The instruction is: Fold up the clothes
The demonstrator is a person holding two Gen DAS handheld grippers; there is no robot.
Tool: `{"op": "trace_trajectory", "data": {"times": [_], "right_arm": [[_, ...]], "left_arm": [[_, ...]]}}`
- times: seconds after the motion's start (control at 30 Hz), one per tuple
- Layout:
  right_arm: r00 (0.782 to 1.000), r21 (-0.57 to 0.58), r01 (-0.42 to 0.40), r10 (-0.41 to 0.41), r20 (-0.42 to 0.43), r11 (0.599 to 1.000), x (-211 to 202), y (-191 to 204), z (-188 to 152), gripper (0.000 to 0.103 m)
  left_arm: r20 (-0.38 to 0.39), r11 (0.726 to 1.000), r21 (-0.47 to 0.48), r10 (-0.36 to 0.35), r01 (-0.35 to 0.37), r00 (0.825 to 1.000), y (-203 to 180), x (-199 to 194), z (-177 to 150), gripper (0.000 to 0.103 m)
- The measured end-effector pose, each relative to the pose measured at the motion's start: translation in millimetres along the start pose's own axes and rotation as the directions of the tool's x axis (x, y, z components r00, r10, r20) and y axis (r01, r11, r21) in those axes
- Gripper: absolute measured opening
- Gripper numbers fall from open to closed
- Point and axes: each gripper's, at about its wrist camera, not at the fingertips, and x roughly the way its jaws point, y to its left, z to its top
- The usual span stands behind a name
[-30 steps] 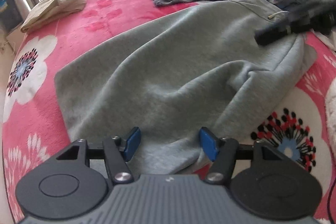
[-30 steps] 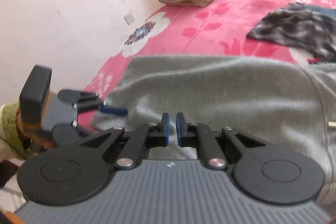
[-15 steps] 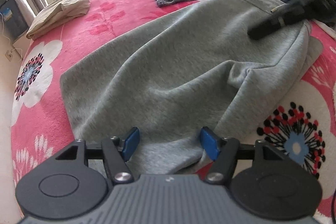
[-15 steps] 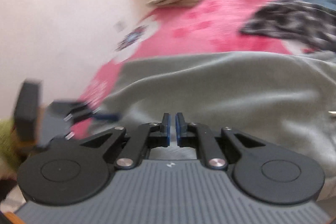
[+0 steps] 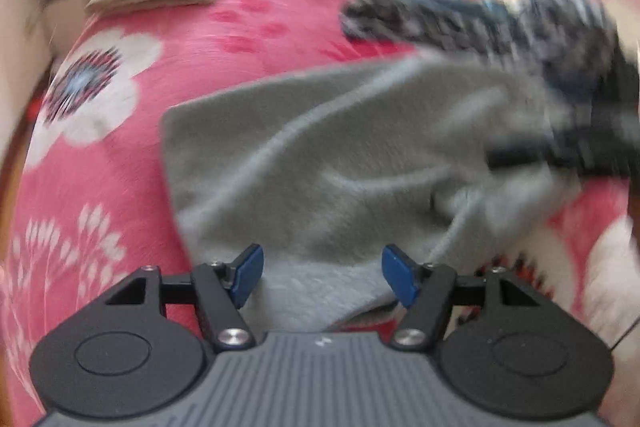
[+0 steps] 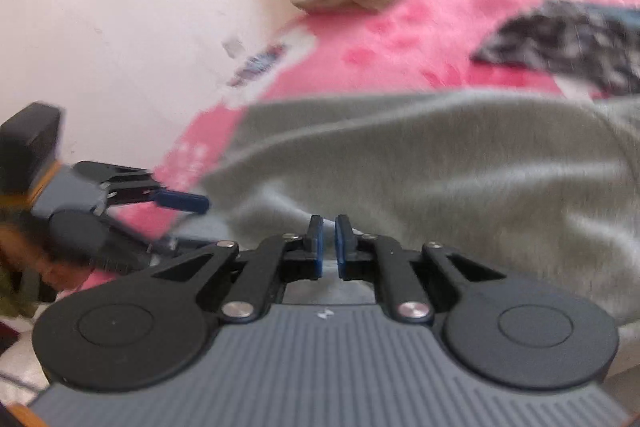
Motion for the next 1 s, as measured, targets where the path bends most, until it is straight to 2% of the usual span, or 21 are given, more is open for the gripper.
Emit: {"op": "trace_trajectory", "data": {"times": [0.1,0.2,0.23,0.33,0.43,0.5,0.53,0.57,0.73,0.87,0.9,0.97,1.0], "right_arm": [[0.999,-0.135,-0.03,0.028,-0.018,0.99,2.8,27.5,-2.8,0.007],[0.997,-0.308,-0.05,0.027,-0.078,0.95,22.9,65.5,-14.7,0.011],[0.995,-0.355,-0.06,0.026,-0.1,0.933,31.1,76.0,-19.0,0.013],[0.991,-0.516,-0.034,-0.039,-0.129,0.856,51.0,98.8,-34.8,0.021],[0.989,-0.652,-0.009,-0.088,-0.116,0.758,62.1,111.5,-48.5,0.029],[0.989,-0.7,-0.003,-0.1,-0.106,0.714,64.5,115.7,-53.5,0.038],[0.989,-0.723,0.0,-0.105,-0.101,0.691,65.6,117.7,-56.0,0.046],[0.989,-0.738,0.001,-0.108,-0.098,0.674,68.0,118.2,-57.6,0.049],[0.989,-0.775,-0.002,-0.115,-0.096,0.632,86.1,119.2,-57.2,0.051],[0.986,-0.801,-0.009,-0.127,-0.107,0.599,104.8,118.0,-59.3,0.058],[0.986,-0.8,-0.009,-0.126,-0.105,0.6,107.0,117.6,-58.8,0.058],[0.987,-0.798,-0.009,-0.121,-0.103,0.603,111.2,116.7,-57.6,0.058],[0.987,-0.788,-0.012,-0.118,-0.107,0.615,111.2,115.7,-55.2,0.056]], "left_arm": [[0.005,0.983,-0.184,-0.028,0.028,1.0,39.1,-1.8,3.3,0.068],[0.015,0.931,-0.361,-0.053,0.055,0.998,78.2,-3.3,6.6,0.068],[-0.006,0.92,-0.389,-0.064,0.057,0.998,85.2,3.8,8.2,0.068],[-0.056,0.882,-0.465,-0.11,0.071,0.992,103.4,26.5,13.2,0.068],[-0.037,0.852,-0.509,-0.166,0.125,0.985,111.1,39.6,19.5,0.068],[-0.03,0.829,-0.537,-0.202,0.155,0.979,116.1,48.9,24.3,0.068],[-0.035,0.82,-0.55,-0.213,0.16,0.976,118.3,53.8,25.7,0.069],[-0.039,0.81,-0.562,-0.224,0.164,0.974,120.5,58.6,27.0,0.069],[-0.032,0.765,-0.616,-0.266,0.19,0.963,131.0,72.0,33.5,0.07],[-0.012,0.699,-0.687,-0.285,0.199,0.958,142.8,81.0,37.2,0.069],[-0.01,0.69,-0.698,-0.278,0.192,0.961,143.9,83.1,38.9,0.068],[-0.007,0.673,-0.718,-0.263,0.178,0.965,145.8,87.4,42.4,0.059],[-0.01,0.663,-0.73,-0.254,0.166,0.967,146.3,88.9,43.5,0.056]]}}
